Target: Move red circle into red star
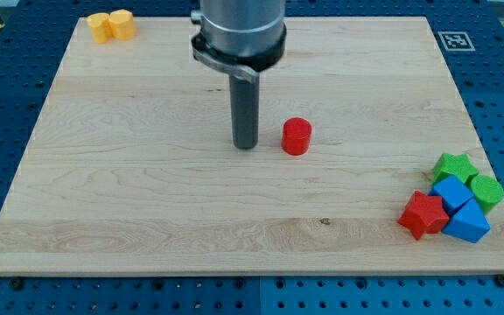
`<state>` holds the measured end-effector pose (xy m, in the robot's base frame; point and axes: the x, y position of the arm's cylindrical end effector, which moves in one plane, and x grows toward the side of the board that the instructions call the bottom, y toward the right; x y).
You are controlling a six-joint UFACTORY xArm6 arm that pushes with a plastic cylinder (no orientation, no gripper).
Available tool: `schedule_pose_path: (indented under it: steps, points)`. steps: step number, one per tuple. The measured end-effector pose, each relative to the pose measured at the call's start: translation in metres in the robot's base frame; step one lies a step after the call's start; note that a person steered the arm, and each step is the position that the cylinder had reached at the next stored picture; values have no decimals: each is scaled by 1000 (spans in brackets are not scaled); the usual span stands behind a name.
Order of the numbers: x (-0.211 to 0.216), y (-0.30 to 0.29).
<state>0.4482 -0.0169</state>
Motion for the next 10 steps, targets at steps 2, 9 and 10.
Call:
schedule_pose_path:
  steps: [2, 9, 10]
  points:
    - [-5, 69]
    - [25, 213]
    - [28, 219]
